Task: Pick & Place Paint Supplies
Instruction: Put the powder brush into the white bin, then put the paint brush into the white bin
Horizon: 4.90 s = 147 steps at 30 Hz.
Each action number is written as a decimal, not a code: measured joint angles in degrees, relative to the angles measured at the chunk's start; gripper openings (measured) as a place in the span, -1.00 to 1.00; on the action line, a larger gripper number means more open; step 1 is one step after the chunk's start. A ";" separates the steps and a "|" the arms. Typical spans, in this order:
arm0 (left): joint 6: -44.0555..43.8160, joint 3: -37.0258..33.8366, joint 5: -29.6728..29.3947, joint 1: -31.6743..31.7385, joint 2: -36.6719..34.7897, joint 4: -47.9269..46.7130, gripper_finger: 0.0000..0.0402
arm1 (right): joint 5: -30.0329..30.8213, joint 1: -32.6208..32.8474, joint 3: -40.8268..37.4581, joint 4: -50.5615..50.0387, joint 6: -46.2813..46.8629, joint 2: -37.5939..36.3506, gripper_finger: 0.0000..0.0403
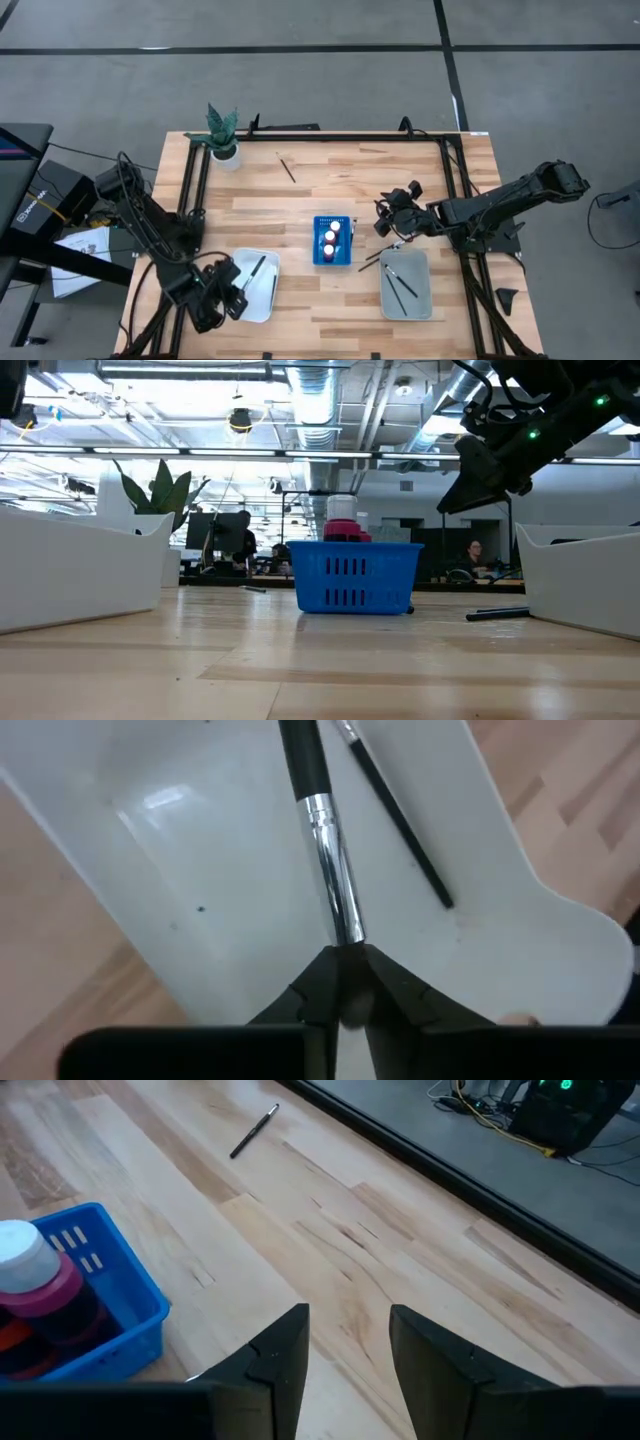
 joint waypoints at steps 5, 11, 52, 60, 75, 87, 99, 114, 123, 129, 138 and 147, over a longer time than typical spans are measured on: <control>-1.02 -0.19 0.16 0.09 -0.02 -0.67 -0.65 | -0.21 -0.01 0.00 0.55 -0.22 0.00 -0.32; -1.02 -0.19 0.19 0.11 -0.34 -0.66 -0.43 | -0.62 -1.32 -0.02 1.54 -1.70 0.00 -0.32; -9.76 -11.09 22.35 -1.32 -12.70 6.74 -1.00 | -2.15 -1.71 -0.02 0.70 -2.60 0.00 -0.32; -3.96 -12.78 19.72 0.86 -12.26 12.43 -1.00 | -2.16 -1.74 -0.02 0.63 -2.60 0.00 -0.32; -2.72 -12.78 20.61 1.87 -14.40 -0.19 -1.00 | -2.17 -1.74 -0.02 0.19 -2.75 0.00 -0.32; 9.48 -12.78 5.64 8.06 -32.36 -10.93 -1.00 | -2.20 -2.34 -0.02 0.16 -2.62 0.00 -0.32; 70.99 -12.76 -3.46 25.54 -35.98 29.03 -1.00 | -2.24 -3.05 -0.02 -0.74 -2.62 0.00 -0.32; 110.93 8.22 11.56 48.94 -4.49 35.58 -1.00 | -2.28 -3.05 -0.02 -2.06 -2.63 0.00 -0.32; 121.75 25.30 7.12 64.98 5.80 18.51 -1.00 | -2.24 -3.05 -0.02 -2.05 -3.02 0.00 -0.32; 131.37 36.95 7.08 71.85 17.45 9.28 -1.00 | -2.22 -3.25 0.00 -1.11 -3.04 0.00 -0.32; 146.59 45.14 9.43 81.13 29.09 -1.91 -1.00 | -2.22 -3.27 0.00 -0.68 -3.23 0.00 -0.32; 162.81 45.14 1.79 82.30 32.99 -12.62 -1.00 | -2.22 -3.29 0.00 -0.65 -4.09 0.35 -0.32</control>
